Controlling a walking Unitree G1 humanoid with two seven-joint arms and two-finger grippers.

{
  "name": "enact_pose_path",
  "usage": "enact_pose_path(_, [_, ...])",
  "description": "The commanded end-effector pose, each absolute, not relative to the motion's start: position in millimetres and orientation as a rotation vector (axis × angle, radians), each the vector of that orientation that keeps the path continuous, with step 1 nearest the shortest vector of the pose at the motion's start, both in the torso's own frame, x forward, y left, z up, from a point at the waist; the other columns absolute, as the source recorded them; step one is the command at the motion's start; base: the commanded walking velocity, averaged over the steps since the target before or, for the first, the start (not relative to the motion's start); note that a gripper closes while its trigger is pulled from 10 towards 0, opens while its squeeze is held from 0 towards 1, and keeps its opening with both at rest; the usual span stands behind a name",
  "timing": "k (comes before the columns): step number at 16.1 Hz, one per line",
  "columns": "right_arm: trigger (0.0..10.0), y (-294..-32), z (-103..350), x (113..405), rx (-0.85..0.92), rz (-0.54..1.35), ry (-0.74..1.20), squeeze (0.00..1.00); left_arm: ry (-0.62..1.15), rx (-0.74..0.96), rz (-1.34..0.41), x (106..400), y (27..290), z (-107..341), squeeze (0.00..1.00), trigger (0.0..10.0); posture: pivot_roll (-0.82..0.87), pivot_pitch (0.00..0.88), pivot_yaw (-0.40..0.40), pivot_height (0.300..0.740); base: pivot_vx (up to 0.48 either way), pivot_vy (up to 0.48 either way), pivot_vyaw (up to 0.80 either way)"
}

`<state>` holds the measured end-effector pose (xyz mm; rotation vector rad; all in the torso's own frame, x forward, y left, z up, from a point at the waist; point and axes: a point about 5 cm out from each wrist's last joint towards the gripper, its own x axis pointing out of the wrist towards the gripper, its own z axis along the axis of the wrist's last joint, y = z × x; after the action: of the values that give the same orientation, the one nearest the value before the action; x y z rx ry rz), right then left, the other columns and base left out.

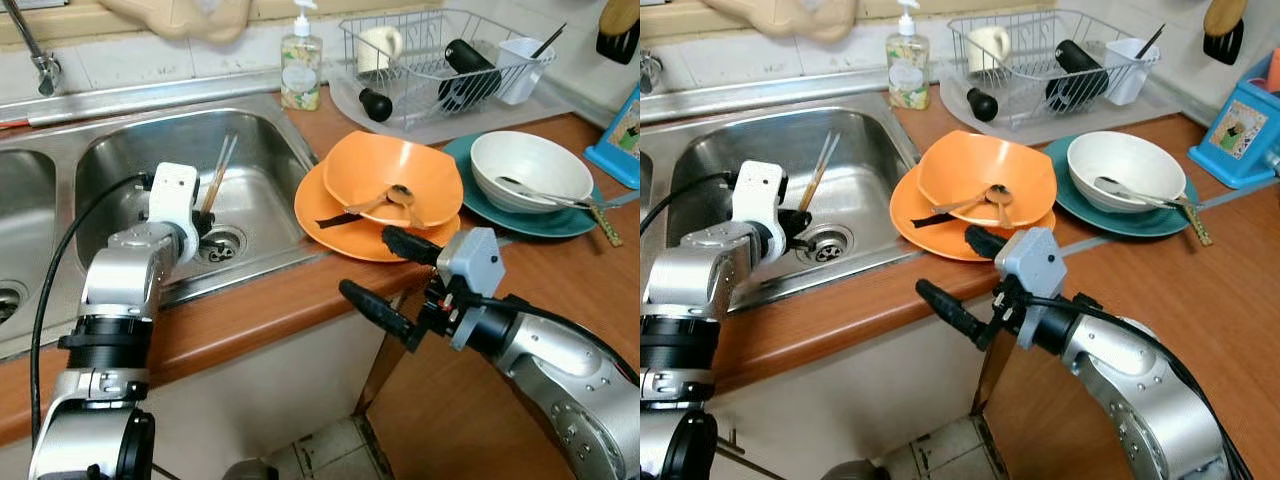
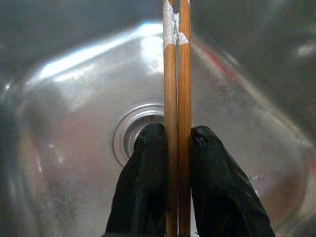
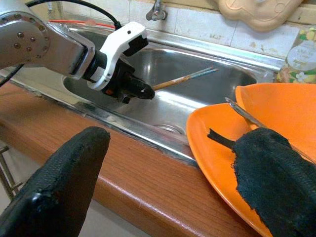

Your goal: Kitchen organization

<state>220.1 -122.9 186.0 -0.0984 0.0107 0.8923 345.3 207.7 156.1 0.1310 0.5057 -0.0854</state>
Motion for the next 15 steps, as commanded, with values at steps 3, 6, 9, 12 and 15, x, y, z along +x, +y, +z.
enact_pose_path(3, [10.0, -124.5, 189.4, 218.0, -0.125, 0.849, -0.009, 0.00, 0.510, 0.129, -0.090, 347.6, 207.7, 160.7, 1.00, 10.0, -0.05, 0.000, 0.027, 0.740, 0.000, 0.000, 0.00])
enact_pose_path(6, [10.0, -125.0, 191.2, 218.3, -0.133, 0.767, -0.053, 0.00, 0.342, 0.128, -0.055, 352.8, 213.2, 171.1, 1.00, 10.0, -0.06, 0.000, 0.026, 0.740, 0.000, 0.000, 0.00])
enact_pose_path(9, [10.0, -134.2, 199.7, 224.3, -0.099, 0.588, -0.136, 0.00, 0.127, 0.180, -0.032, 345.3, 211.1, 188.2, 0.00, 10.0, -0.07, 0.000, 0.043, 0.740, 0.000, 0.000, 0.00])
enact_pose_path(12, [10.0, -141.1, 203.2, 226.1, -0.078, 0.515, -0.166, 1.00, 0.069, 0.156, -0.068, 332.6, 207.7, 185.8, 0.00, 10.0, -0.07, 0.000, 0.054, 0.740, 0.000, 0.000, 0.00])
enact_pose_path(15, [10.0, -148.5, 201.3, 228.8, -0.108, 0.499, -0.158, 1.00, 0.000, 0.076, -0.287, 289.0, 178.9, 173.2, 0.00, 10.0, -0.06, 0.000, 0.049, 0.740, 0.000, 0.000, 0.00])
